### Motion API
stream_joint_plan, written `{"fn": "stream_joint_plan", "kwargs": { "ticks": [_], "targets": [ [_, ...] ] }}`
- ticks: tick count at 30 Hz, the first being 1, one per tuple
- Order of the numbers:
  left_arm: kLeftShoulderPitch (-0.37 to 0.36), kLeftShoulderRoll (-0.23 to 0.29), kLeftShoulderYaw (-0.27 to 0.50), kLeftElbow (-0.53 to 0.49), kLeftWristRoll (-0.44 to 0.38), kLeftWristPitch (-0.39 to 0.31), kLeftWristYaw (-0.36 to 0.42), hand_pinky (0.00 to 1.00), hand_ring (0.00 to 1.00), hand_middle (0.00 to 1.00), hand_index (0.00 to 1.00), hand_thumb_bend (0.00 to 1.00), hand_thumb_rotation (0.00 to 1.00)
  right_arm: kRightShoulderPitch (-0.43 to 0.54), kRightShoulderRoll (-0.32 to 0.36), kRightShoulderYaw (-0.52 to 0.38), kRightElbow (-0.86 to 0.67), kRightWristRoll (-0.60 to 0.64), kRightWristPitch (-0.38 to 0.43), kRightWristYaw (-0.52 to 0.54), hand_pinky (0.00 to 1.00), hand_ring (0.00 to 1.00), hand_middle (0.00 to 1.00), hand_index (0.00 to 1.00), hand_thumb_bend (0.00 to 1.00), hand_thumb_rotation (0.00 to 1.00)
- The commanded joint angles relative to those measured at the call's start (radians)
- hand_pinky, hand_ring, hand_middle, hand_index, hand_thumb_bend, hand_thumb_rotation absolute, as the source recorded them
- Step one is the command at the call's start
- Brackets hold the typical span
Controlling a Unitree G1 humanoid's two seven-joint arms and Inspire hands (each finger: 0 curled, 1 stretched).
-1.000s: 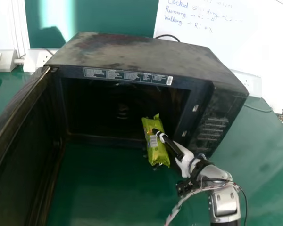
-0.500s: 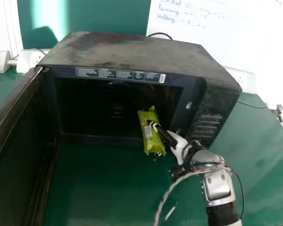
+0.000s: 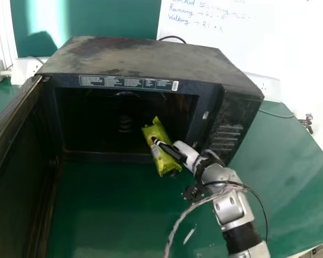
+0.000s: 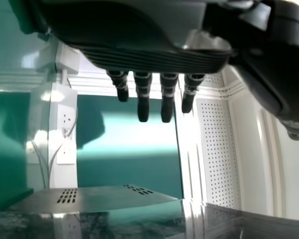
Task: Put biscuit inside oven
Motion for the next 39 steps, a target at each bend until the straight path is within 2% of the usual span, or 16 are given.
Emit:
{"fn": "stream_joint_plan", "kwargs": {
  "ticks": [1, 5, 13, 17, 22, 26, 27, 29, 31, 33, 35, 39],
  "targets": [
    [0.013, -0.006, 0.000, -0.005, 0.003, -0.016, 0.003, 0.98, 0.91, 0.94, 1.00, 1.00, 1.00, -0.064, 0.016, 0.009, 0.013, -0.055, -0.046, -0.075, 0.19, 0.24, 0.40, 0.49, 0.52, 0.00],
    [0.017, -0.007, -0.002, -0.010, 0.005, -0.018, 0.005, 0.98, 0.91, 0.94, 1.00, 1.00, 1.00, -0.077, 0.051, -0.002, 0.034, -0.056, -0.040, -0.089, 0.14, 0.20, 0.39, 0.50, 0.52, 0.00],
    [0.019, -0.005, -0.003, -0.008, 0.000, -0.020, 0.002, 0.98, 0.91, 0.94, 0.99, 1.00, 1.00, -0.115, 0.085, 0.049, 0.068, -0.142, -0.065, -0.122, 0.25, 0.33, 0.43, 0.51, 0.52, 0.01],
    [0.016, -0.005, -0.006, -0.004, 0.005, -0.023, 0.003, 0.98, 0.91, 0.94, 1.00, 1.00, 1.00, -0.137, 0.105, 0.060, 0.096, -0.169, -0.054, -0.142, 0.22, 0.29, 0.42, 0.50, 0.52, 0.01],
    [0.008, -0.005, -0.011, 0.005, 0.013, -0.027, 0.007, 0.98, 0.90, 0.93, 0.99, 1.00, 1.00, -0.165, 0.134, 0.050, 0.131, -0.184, -0.032, -0.161, 0.28, 0.38, 0.46, 0.50, 0.52, 0.01],
    [-0.001, -0.002, -0.013, 0.016, 0.017, -0.027, 0.008, 0.98, 0.91, 0.94, 1.00, 1.00, 1.00, -0.197, 0.136, 0.053, 0.148, -0.187, -0.019, -0.149, 0.30, 0.40, 0.46, 0.50, 0.52, 0.01],
    [-0.003, 0.000, -0.013, 0.020, 0.014, -0.027, 0.005, 0.98, 0.91, 0.94, 1.00, 1.00, 1.00, -0.207, 0.128, 0.062, 0.147, -0.196, -0.021, -0.137, 0.33, 0.45, 0.48, 0.49, 0.52, 0.01],
    [-0.007, 0.001, -0.013, 0.024, 0.013, -0.026, 0.005, 0.98, 0.90, 0.94, 1.00, 1.00, 1.00, -0.231, 0.119, 0.072, 0.145, -0.208, -0.012, -0.117, 0.38, 0.51, 0.54, 0.49, 0.52, 0.13],
    [-0.011, 0.001, -0.013, 0.027, 0.016, -0.024, 0.008, 0.98, 0.90, 0.93, 0.99, 1.00, 1.00, -0.248, 0.117, 0.058, 0.140, -0.196, -0.006, -0.100, 0.34, 0.47, 0.52, 0.49, 0.52, 0.15],
    [-0.015, 0.002, -0.014, 0.031, 0.017, -0.024, 0.008, 0.99, 0.90, 0.93, 0.99, 1.00, 1.00, -0.262, 0.113, 0.046, 0.137, -0.184, -0.006, -0.081, 0.28, 0.38, 0.47, 0.49, 0.52, 0.14],
    [-0.019, 0.004, -0.015, 0.036, 0.015, -0.024, 0.005, 1.00, 0.91, 0.93, 0.99, 1.00, 1.00, -0.270, 0.108, 0.038, 0.134, -0.178, -0.013, -0.067, 0.27, 0.35, 0.43, 0.48, 0.52, 0.14],
    [-0.025, 0.007, -0.015, 0.042, 0.018, -0.024, 0.006, 0.99, 0.91, 0.94, 1.00, 1.00, 1.00, -0.278, 0.097, 0.033, 0.126, -0.176, -0.020, -0.045, 0.27, 0.34, 0.41, 0.48, 0.51, 0.14]
  ]
}}
